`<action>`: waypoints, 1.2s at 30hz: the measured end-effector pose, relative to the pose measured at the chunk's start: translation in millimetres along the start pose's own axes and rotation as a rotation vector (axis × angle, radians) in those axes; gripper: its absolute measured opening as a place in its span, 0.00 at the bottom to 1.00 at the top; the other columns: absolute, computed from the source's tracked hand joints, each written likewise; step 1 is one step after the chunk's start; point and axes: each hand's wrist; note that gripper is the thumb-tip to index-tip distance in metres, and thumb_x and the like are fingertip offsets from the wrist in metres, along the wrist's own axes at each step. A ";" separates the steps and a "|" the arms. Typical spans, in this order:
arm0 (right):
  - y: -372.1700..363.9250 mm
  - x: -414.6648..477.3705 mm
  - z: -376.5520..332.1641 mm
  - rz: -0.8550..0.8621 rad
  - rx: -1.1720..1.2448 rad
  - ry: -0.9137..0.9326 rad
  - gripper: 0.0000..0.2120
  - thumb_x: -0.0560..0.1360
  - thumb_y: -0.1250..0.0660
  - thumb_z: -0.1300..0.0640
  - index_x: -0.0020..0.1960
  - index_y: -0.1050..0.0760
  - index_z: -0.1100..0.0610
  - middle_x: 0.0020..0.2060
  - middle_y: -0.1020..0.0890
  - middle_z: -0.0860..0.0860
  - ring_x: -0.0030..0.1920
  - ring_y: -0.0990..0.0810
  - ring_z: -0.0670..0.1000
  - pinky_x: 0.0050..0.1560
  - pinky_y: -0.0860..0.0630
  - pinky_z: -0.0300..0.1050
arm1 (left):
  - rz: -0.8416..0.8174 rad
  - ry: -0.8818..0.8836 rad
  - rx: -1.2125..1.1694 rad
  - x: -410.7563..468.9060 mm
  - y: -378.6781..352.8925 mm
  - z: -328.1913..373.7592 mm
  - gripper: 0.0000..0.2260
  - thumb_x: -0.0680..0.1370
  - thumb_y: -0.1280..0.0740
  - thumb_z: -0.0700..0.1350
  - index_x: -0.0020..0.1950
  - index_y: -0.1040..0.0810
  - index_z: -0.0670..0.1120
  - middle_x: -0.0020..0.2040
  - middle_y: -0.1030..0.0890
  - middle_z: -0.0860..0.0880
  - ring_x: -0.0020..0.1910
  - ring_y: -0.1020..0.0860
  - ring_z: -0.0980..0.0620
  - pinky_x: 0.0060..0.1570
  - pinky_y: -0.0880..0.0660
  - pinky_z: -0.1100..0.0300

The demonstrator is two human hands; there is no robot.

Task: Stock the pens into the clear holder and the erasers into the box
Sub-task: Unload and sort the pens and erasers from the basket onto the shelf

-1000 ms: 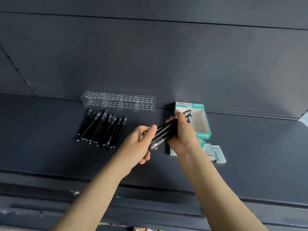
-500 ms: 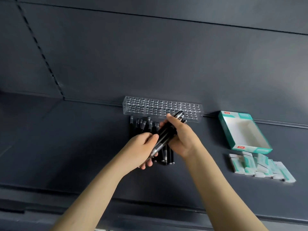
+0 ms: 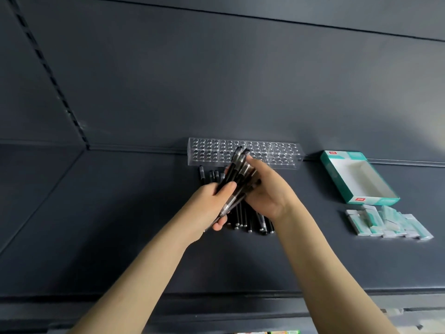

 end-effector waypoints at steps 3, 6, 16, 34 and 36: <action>1.8 2.3 3.5 0.071 0.025 0.024 0.08 0.81 0.38 0.57 0.51 0.23 0.61 0.43 0.20 0.56 0.46 0.21 0.54 0.60 0.26 0.51 | 0.044 0.009 -0.046 4.1 -4.8 0.6 0.14 0.82 0.39 0.53 0.48 0.25 0.43 0.35 0.33 0.47 0.24 0.30 0.52 0.22 0.37 0.62; 3.1 6.5 10.3 0.117 0.117 0.053 0.05 0.80 0.38 0.61 0.54 0.24 0.60 0.41 0.20 0.54 0.43 0.21 0.53 0.60 0.25 0.50 | 0.084 0.006 -0.085 6.7 -12.3 1.4 0.14 0.82 0.39 0.54 0.50 0.24 0.42 0.35 0.31 0.47 0.25 0.29 0.51 0.22 0.35 0.62; 7.5 9.9 3.0 0.125 -0.001 0.133 0.08 0.82 0.42 0.65 0.48 0.26 0.62 0.35 0.19 0.55 0.36 0.18 0.53 0.40 0.20 0.48 | 0.151 -0.048 0.204 13.5 -13.1 5.9 0.19 0.82 0.41 0.54 0.50 0.26 0.38 0.35 0.25 0.43 0.26 0.26 0.56 0.24 0.29 0.64; 16.9 36.5 0.9 0.263 -0.805 0.277 0.06 0.79 0.38 0.63 0.47 0.25 0.65 0.36 0.22 0.56 0.36 0.23 0.54 0.41 0.24 0.50 | 0.442 -0.226 0.900 26.3 -8.4 -17.9 0.17 0.83 0.46 0.54 0.38 0.38 0.47 0.38 0.30 0.49 0.34 0.30 0.48 0.33 0.37 0.56; 16.8 38.7 4.3 0.306 -0.894 0.355 0.04 0.79 0.38 0.63 0.48 0.26 0.64 0.37 0.21 0.54 0.37 0.24 0.52 0.40 0.25 0.47 | 0.467 -0.271 0.892 23.9 -9.7 -24.6 0.16 0.83 0.45 0.53 0.39 0.37 0.46 0.37 0.30 0.50 0.37 0.28 0.46 0.34 0.36 0.55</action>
Point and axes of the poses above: each hand's wrist, its own x-axis towards the middle knuckle, its own y-axis out of the back of the hand, z = x × y
